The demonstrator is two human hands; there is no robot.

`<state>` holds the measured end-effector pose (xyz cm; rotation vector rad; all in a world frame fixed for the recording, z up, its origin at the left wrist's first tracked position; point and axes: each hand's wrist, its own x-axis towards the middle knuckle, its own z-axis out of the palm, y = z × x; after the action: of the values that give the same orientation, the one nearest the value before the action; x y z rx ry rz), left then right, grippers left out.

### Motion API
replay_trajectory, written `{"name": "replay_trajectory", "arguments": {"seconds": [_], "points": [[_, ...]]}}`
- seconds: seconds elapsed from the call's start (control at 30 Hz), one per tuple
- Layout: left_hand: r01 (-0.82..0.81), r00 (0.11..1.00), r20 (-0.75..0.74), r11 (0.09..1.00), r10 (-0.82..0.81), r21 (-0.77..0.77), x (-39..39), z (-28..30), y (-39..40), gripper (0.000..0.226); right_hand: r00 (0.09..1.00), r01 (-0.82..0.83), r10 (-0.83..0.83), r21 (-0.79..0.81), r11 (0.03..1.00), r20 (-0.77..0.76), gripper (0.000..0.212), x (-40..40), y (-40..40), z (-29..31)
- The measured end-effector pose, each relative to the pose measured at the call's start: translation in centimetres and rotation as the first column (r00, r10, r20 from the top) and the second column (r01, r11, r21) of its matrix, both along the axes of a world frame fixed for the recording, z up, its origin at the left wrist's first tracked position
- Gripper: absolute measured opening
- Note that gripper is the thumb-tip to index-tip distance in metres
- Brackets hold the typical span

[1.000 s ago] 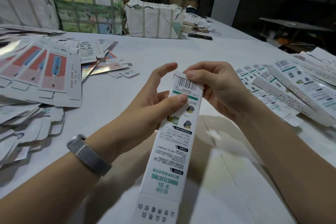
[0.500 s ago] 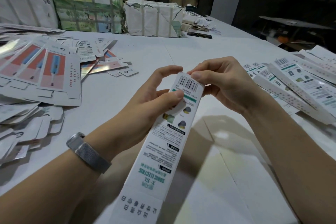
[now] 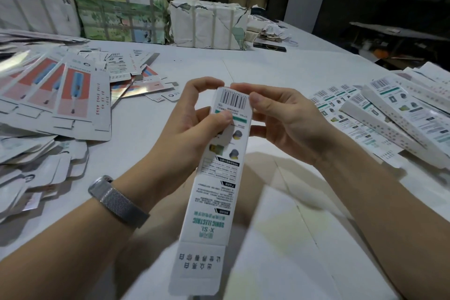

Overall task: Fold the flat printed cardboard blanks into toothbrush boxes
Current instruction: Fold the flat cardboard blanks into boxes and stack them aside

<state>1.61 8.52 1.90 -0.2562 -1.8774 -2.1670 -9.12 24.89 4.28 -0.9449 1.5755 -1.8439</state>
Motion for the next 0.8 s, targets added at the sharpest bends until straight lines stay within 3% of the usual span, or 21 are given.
{"name": "replay_trajectory", "arguments": {"seconds": [0.23, 0.33, 0.37, 0.43, 0.5, 0.67, 0.8], "points": [[-0.025, 0.999, -0.025, 0.999, 0.026, 0.023, -0.5, 0.0, -0.6, 0.030, 0.990, 0.047, -0.038, 0.072, 0.996, -0.132, 0.036, 0.8, -0.7, 0.2], [-0.105, 0.993, -0.049, 0.993, 0.108, 0.049, -0.9, -0.3, 0.3, 0.029, 0.960, 0.126, -0.094, 0.105, 0.986, -0.262, 0.058, 1.9, -1.7, -0.3], [-0.153, 0.986, -0.054, 0.987, 0.155, 0.047, -1.0, -0.3, 0.5, 0.029, 0.922, 0.187, -0.126, 0.135, 0.973, -0.367, 0.069, 2.2, -1.9, -0.3], [-0.245, 0.965, -0.078, 0.968, 0.249, 0.054, -1.1, -0.2, 0.2, 0.032, 0.750, 0.334, -0.120, 0.216, 0.918, -0.650, 0.086, 2.6, -1.7, -0.3], [-0.281, 0.952, -0.099, 0.956, 0.289, 0.091, -1.1, 0.1, -0.6, 0.033, 0.602, 0.399, -0.035, 0.263, 0.878, -0.798, 0.094, 2.9, -1.5, -0.2], [-0.120, 0.990, -0.061, 0.984, 0.129, 0.134, -1.3, -0.2, -1.3, 0.034, 0.465, 0.525, -0.122, 0.162, 0.835, -0.877, 0.088, 3.5, -1.7, -0.3], [-0.158, 0.987, -0.013, 0.987, 0.158, -0.009, -1.6, -1.0, -1.4, 0.053, 0.365, 0.743, -0.303, 0.079, 0.665, -0.880, 0.077, 0.5, 1.1, 2.1]]}}
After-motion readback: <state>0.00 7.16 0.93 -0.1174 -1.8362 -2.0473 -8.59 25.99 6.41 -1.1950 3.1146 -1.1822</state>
